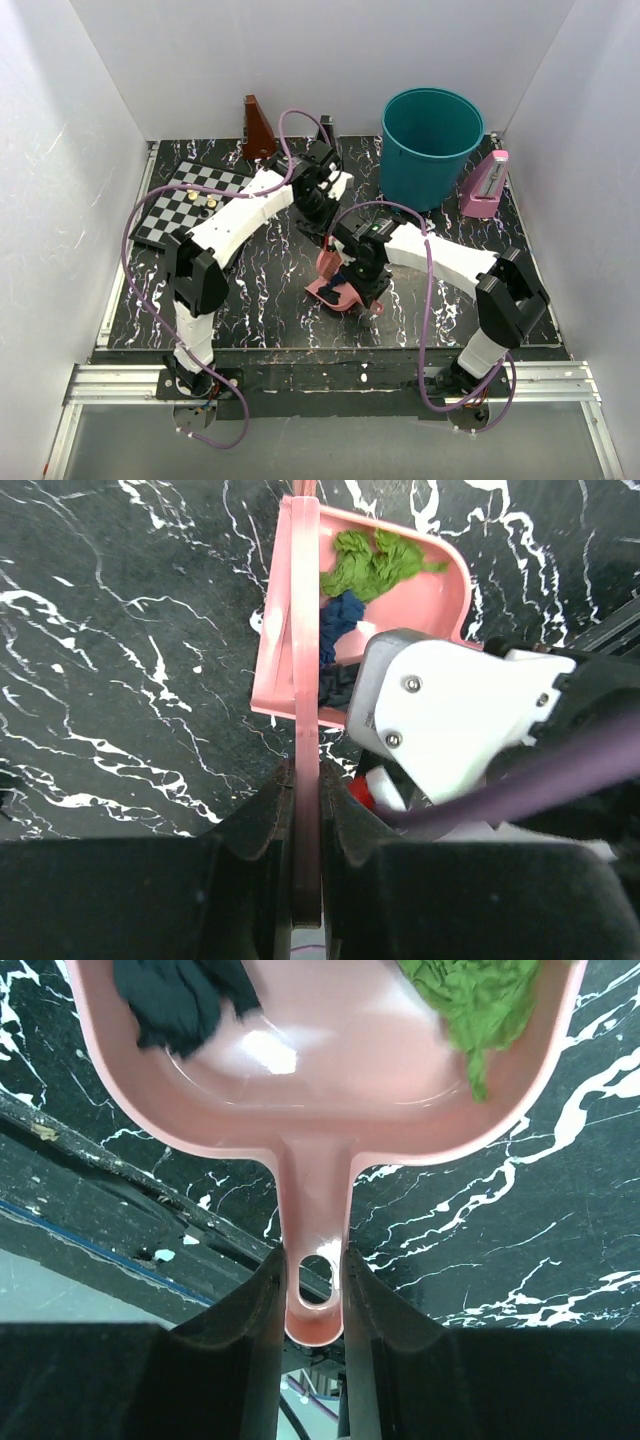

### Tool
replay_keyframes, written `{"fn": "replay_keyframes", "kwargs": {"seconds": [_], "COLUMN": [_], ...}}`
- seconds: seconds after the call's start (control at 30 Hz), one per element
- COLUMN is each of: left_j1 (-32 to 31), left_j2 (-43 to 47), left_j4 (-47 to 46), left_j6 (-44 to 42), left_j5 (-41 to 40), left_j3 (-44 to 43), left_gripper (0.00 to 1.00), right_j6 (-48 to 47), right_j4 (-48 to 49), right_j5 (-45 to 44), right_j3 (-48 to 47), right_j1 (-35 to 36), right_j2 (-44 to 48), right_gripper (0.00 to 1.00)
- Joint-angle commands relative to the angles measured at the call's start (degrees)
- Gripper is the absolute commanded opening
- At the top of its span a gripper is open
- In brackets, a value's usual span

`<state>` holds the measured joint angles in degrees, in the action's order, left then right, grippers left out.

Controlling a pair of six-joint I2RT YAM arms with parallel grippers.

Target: Sweep away the paper scraps from the table

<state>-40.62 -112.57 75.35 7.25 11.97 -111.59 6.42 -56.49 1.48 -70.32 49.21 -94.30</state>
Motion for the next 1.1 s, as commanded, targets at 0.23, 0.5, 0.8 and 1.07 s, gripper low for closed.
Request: {"fn": "replay_keyframes", "kwargs": {"seconds": [0.23, 0.5, 0.8, 1.07], "left_j1": [5.2, 9.5, 10.5, 10.5], "left_j2": [12.5, 25.9, 37.4, 46.8], "left_j4": [5.5, -8.3, -22.1, -31.5], "left_j6": [6.5, 8.0, 5.1, 3.0], "left_j5": [-13.3, -26.5, -30.9, -33.6], "left_j3": [-3.6, 11.0, 32.9, 46.2], "left_gripper": [0.0, 0.0, 0.0, 0.0], "right_j6": [2.4, 3.3, 4.5, 4.9], "right_j4": [3.8, 2.8, -5.5, -15.3], "right_j5": [-3.0, -4.3, -3.8, -2.6], "right_j3": [2.6, -0.3, -12.9, -33.7], "right_j1": [-0.4, -0.4, -3.1, -8.9], "right_j2": [3.7, 6.9, 7.1, 3.2], "right_gripper": [0.01, 0.01, 0.01, 0.01]}}
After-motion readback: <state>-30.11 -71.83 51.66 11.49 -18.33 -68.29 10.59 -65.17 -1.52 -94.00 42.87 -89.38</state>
